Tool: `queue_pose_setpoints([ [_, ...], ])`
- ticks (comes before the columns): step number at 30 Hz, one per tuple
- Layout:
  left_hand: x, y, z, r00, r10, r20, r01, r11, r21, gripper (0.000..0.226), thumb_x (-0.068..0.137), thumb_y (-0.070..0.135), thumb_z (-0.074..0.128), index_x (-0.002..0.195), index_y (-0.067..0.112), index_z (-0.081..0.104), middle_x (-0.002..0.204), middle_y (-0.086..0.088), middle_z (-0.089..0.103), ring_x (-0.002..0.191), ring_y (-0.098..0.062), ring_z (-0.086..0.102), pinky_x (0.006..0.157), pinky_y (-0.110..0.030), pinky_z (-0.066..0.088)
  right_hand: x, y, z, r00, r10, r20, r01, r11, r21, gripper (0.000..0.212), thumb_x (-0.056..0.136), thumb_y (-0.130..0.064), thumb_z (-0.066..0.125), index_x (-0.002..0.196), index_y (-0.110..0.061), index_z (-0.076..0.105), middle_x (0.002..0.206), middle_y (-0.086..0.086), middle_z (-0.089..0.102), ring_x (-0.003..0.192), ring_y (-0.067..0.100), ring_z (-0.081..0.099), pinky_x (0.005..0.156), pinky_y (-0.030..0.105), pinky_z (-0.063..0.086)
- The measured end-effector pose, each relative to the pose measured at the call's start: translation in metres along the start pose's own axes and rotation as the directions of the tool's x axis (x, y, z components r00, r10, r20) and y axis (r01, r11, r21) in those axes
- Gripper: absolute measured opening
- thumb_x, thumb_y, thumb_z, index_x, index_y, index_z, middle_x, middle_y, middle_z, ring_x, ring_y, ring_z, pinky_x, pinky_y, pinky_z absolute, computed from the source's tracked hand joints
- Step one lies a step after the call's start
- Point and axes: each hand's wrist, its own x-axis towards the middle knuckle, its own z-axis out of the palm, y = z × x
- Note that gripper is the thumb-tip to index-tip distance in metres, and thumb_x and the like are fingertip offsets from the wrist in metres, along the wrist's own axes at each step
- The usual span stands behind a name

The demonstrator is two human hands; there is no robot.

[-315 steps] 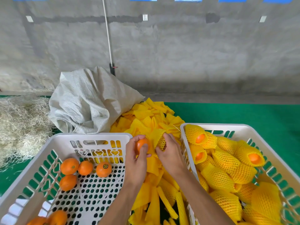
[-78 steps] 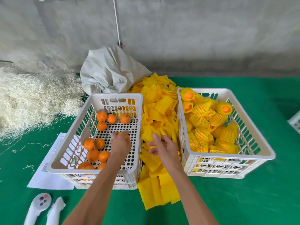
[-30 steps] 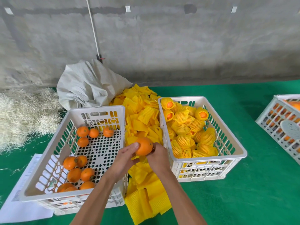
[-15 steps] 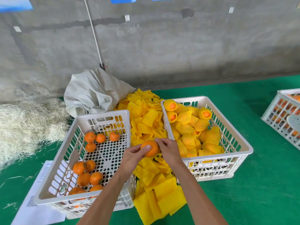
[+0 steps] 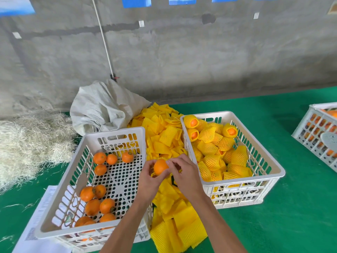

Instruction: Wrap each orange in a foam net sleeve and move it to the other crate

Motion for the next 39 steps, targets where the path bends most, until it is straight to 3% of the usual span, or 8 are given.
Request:
queue_pose_setpoints([
  [2, -0.001, -0.001, 0.0, 1.0, -0.022, -0.017, 0.022, 1.0, -0.001, 0.073, 0.08, 0.033, 0.088, 0.142, 0.025, 0.049, 0.121, -0.001, 0.063, 0.11, -0.019, 0.064, 0.089, -0.033, 0.058, -0.003, 0.001, 0.001, 0.999, 0.03, 0.012, -0.03, 0.999, -0.027, 0.025, 0.1, -0.04, 0.062, 0.108, -0.02, 0.074, 0.101, -0.01, 0.056, 0.095, 0.007, 0.059, 0.075, 0.032, 0.054],
  [5, 0.001, -0.006, 0.0, 1.0, 0.004, -0.01, -0.003, 0.999, 0.051, 0.072, 0.088, 0.027, 0.083, 0.148, 0.035, 0.045, 0.129, 0.016, 0.061, 0.117, 0.002, 0.06, 0.089, -0.016, 0.053, -0.009, 0.005, 0.005, 0.992, 0.108, 0.062, -0.105, 0.993, -0.05, 0.035, 0.095, -0.057, 0.062, 0.12, -0.034, 0.07, 0.114, -0.017, 0.051, 0.109, 0.001, 0.054, 0.084, 0.024, 0.053],
  [9, 0.005, -0.011, 0.0, 0.998, -0.046, -0.04, 0.041, 0.994, -0.097, 0.038, 0.096, 0.04, 0.07, 0.13, 0.022, 0.064, 0.115, 0.0, 0.075, 0.109, -0.023, 0.073, 0.085, -0.035, 0.062, -0.013, 0.006, 0.006, 0.964, 0.242, 0.107, -0.246, 0.969, 0.025, 0.06, 0.085, -0.079, 0.056, 0.135, -0.045, 0.055, 0.129, -0.028, 0.047, 0.113, -0.006, 0.055, 0.084, 0.015, 0.053],
  [14, 0.001, -0.007, -0.003, 0.991, -0.131, -0.013, 0.127, 0.975, -0.184, 0.042, 0.099, 0.048, 0.057, 0.122, 0.013, 0.062, 0.108, -0.005, 0.072, 0.105, -0.026, 0.073, 0.079, -0.034, 0.062, -0.02, 0.004, 0.014, 0.956, 0.242, 0.167, -0.258, 0.962, 0.083, 0.049, 0.098, -0.054, 0.061, 0.142, -0.034, 0.056, 0.127, -0.021, 0.062, 0.109, -0.009, 0.06, 0.086, 0.011, 0.051],
  [23, 0.002, -0.005, -0.006, 0.979, -0.137, 0.151, 0.168, 0.961, -0.22, 0.056, 0.092, 0.009, 0.076, 0.143, 0.017, 0.056, 0.13, -0.007, 0.07, 0.115, -0.025, 0.072, 0.087, -0.04, 0.063, -0.012, 0.011, 0.005, 0.959, 0.27, 0.083, -0.265, 0.962, -0.068, 0.037, 0.103, -0.031, 0.059, 0.138, -0.019, 0.063, 0.122, -0.003, 0.072, 0.105, 0.005, 0.066, 0.083, 0.008, 0.048],
  [31, 0.001, -0.001, -0.003, 0.99, -0.132, 0.055, 0.137, 0.986, -0.098, 0.061, 0.076, 0.033, 0.092, 0.127, 0.02, 0.061, 0.124, -0.008, 0.068, 0.108, -0.031, 0.07, 0.093, -0.052, 0.06, -0.011, 0.003, -0.003, 0.982, 0.183, 0.058, -0.17, 0.97, -0.172, 0.03, 0.105, -0.027, 0.054, 0.13, -0.016, 0.065, 0.125, 0.001, 0.067, 0.112, 0.017, 0.062, 0.092, 0.029, 0.052],
  [36, 0.005, -0.002, 0.002, 0.988, -0.135, -0.07, 0.129, 0.988, -0.085, 0.068, 0.074, 0.044, 0.085, 0.127, 0.014, 0.055, 0.111, -0.014, 0.069, 0.095, -0.03, 0.07, 0.084, -0.05, 0.06, -0.015, -0.013, -0.001, 1.0, 0.013, -0.025, -0.017, 0.984, -0.18, 0.018, 0.095, -0.027, 0.063, 0.108, -0.016, 0.07, 0.101, -0.005, 0.068, 0.082, 0.01, 0.062, 0.068, 0.024, 0.051],
  [39, 0.005, -0.007, 0.004, 0.988, -0.129, -0.08, 0.126, 0.991, -0.04, 0.072, 0.075, 0.055, 0.082, 0.127, 0.013, 0.054, 0.105, -0.016, 0.067, 0.083, -0.021, 0.063, 0.074, -0.041, 0.054, -0.017, -0.017, 0.0, 0.998, -0.047, -0.052, 0.035, 0.977, -0.21, 0.015, 0.093, -0.028, 0.064, 0.103, -0.017, 0.069, 0.097, -0.006, 0.067, 0.081, 0.01, 0.062, 0.064, 0.023, 0.05],
])
